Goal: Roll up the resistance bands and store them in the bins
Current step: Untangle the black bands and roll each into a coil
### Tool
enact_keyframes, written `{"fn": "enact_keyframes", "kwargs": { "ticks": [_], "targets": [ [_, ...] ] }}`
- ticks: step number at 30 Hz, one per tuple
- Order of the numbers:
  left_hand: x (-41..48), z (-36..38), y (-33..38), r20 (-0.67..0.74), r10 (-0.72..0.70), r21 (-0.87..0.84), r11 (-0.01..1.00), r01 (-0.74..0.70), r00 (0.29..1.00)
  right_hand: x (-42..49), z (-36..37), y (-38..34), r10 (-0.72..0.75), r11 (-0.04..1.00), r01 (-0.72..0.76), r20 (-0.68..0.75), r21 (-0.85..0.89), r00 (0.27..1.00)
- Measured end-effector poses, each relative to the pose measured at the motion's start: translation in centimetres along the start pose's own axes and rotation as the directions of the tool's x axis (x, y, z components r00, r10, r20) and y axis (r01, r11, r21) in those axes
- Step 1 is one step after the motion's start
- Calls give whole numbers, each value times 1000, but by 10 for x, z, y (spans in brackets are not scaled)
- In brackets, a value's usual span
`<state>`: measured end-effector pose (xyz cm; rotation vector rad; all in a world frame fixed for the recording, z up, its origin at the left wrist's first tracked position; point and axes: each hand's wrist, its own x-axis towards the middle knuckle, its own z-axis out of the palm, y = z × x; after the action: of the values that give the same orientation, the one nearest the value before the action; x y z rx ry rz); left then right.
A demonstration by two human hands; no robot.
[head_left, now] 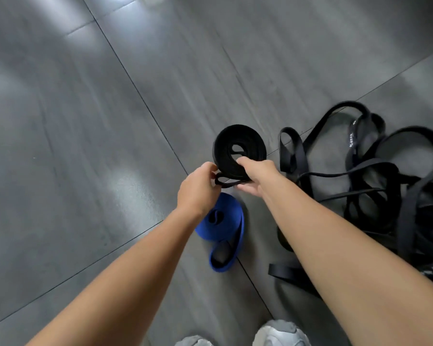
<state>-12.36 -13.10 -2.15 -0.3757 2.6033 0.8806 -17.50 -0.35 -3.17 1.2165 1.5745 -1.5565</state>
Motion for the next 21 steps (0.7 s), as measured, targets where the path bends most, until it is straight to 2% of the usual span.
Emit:
{"fn": "enact_keyframes", "kwargs": {
  "ticks": [2,5,7,10,12,14,15,17,19,21],
  "targets": [
    [9,1,-2,26,10,114,993,-13,1000,-5,-3,1,6,997,-6,-5,-74,1000],
    [16,4,-10,19,-88,125,988,85,996,-6,-8,8,-6,971,11,22,-237,1000],
    [16,6,-12,51,-117,113,987,111,992,-6,-13,11,-56,937,47,-15,-345,998],
    [9,4,-9,88,4,112,994,-14,996,-6,-17,9,-97,875,70,-32,-479,995],
    [8,1,-5,147,156,277,941,-192,977,-9,-16,7,-138,836,81,-66,-542,988],
    [13,-2,-1,237,233,450,834,-319,943,-11,-16,8,-275,736,123,-128,-665,953],
    [17,-5,1,261,239,495,799,-342,935,-14,-17,9,-370,655,158,-131,-739,920],
    [24,-9,3,277,254,542,755,-369,927,-20,-21,14,-530,447,262,-18,-855,848],
    [28,-12,6,286,267,571,724,-388,920,-20,-27,16,-555,280,371,166,-886,815],
    [30,-13,7,295,261,584,712,-389,919,-19,-34,18,-505,203,419,273,-885,819]
  ]
}}
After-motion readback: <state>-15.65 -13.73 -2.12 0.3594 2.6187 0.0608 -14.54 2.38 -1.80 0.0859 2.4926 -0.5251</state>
